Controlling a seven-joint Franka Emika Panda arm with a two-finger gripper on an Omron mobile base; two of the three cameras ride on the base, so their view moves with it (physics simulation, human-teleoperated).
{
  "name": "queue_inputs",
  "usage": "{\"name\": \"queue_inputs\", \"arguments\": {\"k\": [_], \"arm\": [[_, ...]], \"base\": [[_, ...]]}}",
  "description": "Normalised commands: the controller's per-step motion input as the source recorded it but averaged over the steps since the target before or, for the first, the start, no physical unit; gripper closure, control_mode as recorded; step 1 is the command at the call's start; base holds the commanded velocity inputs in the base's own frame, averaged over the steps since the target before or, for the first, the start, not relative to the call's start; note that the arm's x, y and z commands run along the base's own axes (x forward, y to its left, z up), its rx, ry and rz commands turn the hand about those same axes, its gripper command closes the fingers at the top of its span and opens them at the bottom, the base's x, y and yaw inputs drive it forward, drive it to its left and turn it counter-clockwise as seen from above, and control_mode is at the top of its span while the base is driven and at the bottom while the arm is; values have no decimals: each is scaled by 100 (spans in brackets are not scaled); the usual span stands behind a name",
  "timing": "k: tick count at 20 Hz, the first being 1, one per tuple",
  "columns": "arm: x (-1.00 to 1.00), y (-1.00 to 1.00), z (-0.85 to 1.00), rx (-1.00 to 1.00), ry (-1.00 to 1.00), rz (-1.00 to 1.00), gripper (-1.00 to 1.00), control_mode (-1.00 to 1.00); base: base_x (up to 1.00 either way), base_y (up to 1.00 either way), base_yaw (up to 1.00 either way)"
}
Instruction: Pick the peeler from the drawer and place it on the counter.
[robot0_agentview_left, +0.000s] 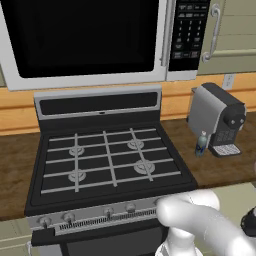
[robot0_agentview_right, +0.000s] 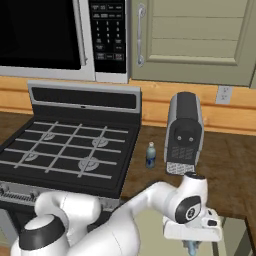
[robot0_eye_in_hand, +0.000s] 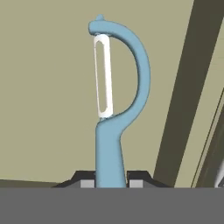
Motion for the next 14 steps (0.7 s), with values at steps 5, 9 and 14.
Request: {"name": "queue_inputs", "arguments": {"k": [5, 9, 14], "arm": [[41, 79, 97, 0, -11, -2, 100, -100], [89, 84, 44, 0, -12, 0, 100, -100], [100, 74, 0, 0, -1, 0, 100, -100]], "base": [[0, 0, 0], [0, 0, 0], [0, 0, 0]]}}
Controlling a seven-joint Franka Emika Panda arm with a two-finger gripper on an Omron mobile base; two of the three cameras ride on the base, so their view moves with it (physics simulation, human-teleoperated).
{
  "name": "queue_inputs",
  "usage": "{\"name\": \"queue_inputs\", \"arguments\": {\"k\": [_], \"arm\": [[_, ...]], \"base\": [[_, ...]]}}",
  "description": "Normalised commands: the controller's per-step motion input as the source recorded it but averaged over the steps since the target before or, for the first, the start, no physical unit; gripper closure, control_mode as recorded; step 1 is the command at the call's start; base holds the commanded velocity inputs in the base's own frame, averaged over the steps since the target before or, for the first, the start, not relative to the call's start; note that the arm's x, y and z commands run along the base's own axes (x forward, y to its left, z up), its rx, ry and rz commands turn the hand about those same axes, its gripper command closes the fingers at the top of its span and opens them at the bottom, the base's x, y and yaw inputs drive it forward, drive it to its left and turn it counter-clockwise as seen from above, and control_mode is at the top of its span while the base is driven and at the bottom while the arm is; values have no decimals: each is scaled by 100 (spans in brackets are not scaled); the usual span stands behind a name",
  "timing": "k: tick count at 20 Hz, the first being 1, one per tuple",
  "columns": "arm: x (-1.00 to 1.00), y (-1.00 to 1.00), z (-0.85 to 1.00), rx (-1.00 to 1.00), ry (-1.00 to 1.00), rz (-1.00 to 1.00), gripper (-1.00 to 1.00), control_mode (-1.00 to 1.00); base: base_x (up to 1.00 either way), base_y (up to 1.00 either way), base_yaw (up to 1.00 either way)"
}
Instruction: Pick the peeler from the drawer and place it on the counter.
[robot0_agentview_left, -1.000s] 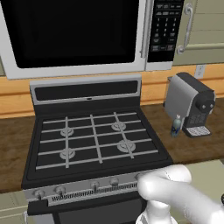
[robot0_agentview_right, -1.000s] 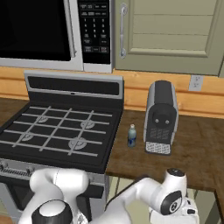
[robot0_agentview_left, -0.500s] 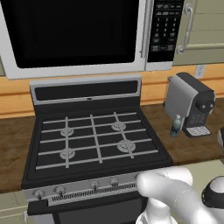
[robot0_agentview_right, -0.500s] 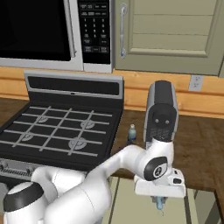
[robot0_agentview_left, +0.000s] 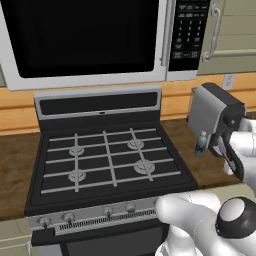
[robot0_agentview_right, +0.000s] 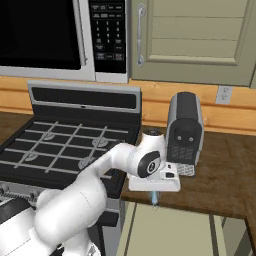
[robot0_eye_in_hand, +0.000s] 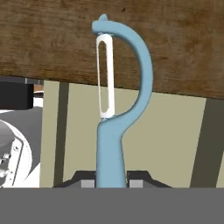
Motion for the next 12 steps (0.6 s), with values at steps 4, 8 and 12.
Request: {"name": "queue_inputs", "arguments": {"k": [4, 8, 12], "arm": [[100, 75, -22, 0, 0, 0, 100, -100], [79, 41, -22, 0, 1, 0, 100, -100], [63, 5, -49, 0, 0, 1, 100, -100]], "base": [[0, 0, 0], [0, 0, 0], [0, 0, 0]]}}
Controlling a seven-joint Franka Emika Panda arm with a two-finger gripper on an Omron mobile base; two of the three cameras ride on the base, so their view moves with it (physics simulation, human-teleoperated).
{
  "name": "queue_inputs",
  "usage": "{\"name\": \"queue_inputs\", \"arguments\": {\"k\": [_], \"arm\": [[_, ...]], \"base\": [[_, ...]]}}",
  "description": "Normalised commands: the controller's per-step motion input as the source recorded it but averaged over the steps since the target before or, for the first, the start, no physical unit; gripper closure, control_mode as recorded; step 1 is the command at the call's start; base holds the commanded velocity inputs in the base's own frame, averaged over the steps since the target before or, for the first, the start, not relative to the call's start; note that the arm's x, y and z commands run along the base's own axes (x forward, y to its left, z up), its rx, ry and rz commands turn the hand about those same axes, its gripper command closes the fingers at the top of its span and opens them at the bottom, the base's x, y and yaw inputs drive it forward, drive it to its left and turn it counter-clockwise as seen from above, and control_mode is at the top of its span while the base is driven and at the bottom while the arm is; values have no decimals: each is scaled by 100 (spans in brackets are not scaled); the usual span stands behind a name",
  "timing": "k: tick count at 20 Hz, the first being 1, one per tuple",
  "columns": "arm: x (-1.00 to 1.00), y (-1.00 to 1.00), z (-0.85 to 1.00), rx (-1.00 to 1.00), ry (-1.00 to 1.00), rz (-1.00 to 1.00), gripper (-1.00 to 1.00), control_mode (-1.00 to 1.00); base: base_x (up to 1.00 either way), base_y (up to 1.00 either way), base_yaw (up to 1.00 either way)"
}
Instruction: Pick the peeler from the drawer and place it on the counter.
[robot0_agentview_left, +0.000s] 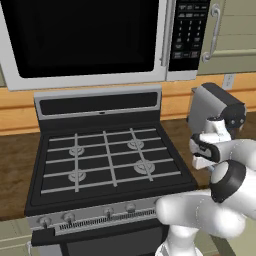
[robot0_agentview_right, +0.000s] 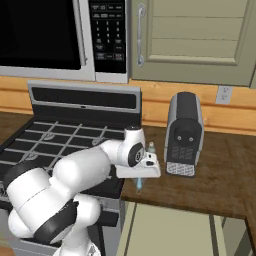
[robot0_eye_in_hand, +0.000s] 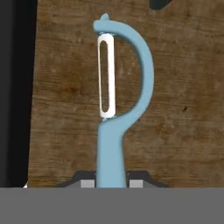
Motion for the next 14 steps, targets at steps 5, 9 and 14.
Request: {"name": "queue_inputs", "arguments": {"k": [5, 9, 14], "arm": [[67, 0, -42, 0, 0, 3, 100, -100], [22, 0, -21, 0, 0, 3, 100, -100], [0, 0, -1, 0, 0, 0, -100, -100]], "base": [[0, 0, 0], [0, 0, 0], [0, 0, 0]]}}
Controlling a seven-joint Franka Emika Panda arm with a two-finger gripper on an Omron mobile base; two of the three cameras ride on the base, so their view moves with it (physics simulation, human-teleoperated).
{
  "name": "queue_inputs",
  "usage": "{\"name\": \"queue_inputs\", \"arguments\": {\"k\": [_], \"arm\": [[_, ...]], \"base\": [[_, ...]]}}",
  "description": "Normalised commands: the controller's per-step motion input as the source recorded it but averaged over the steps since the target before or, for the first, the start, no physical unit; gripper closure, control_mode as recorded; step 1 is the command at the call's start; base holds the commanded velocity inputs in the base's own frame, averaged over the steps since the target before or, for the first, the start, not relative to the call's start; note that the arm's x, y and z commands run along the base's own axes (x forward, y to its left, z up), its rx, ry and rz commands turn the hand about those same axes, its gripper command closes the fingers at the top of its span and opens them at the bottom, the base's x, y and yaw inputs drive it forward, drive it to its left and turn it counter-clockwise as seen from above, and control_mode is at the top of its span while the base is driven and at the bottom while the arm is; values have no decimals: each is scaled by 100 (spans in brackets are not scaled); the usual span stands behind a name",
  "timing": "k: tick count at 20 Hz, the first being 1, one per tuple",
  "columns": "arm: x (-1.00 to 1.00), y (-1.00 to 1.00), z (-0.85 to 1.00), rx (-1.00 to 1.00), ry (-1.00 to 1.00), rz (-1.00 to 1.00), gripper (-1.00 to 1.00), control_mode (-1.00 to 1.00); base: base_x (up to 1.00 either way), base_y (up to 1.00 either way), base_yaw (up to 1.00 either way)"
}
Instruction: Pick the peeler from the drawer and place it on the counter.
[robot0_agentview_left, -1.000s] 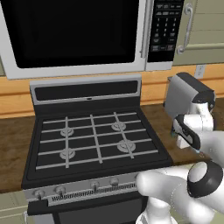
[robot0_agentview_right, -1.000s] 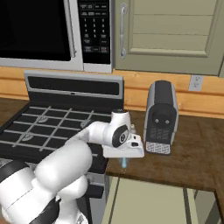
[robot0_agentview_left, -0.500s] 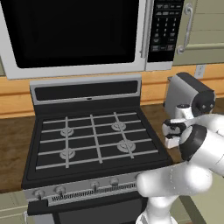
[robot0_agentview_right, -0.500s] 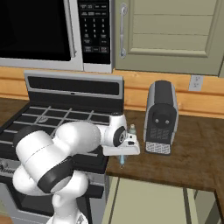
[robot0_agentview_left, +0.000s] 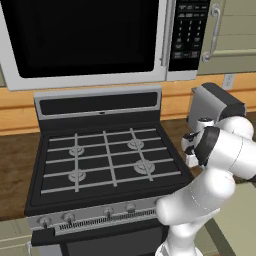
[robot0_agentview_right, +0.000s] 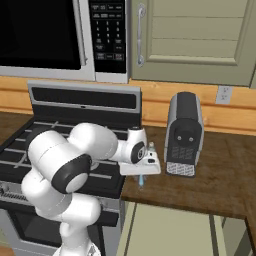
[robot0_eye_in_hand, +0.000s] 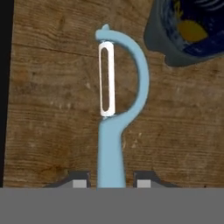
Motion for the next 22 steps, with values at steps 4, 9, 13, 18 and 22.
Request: {"name": "queue_inputs", "arguments": {"k": [4, 9, 13, 18, 22], "arm": [[0, 0, 22, 0, -1, -1, -100, -100], [-16, 38, 80, 0, -3, -5, -100, -100], [-64, 99, 38, -4, -15, -13, -100, -100], [-86, 94, 56, 0, -7, -5, -100, -100], [-89, 76, 90, 0, -9, -3, -100, -100]], "base": [[0, 0, 0], [0, 0, 0], [0, 0, 0], [0, 0, 0], [0, 0, 0]]}}
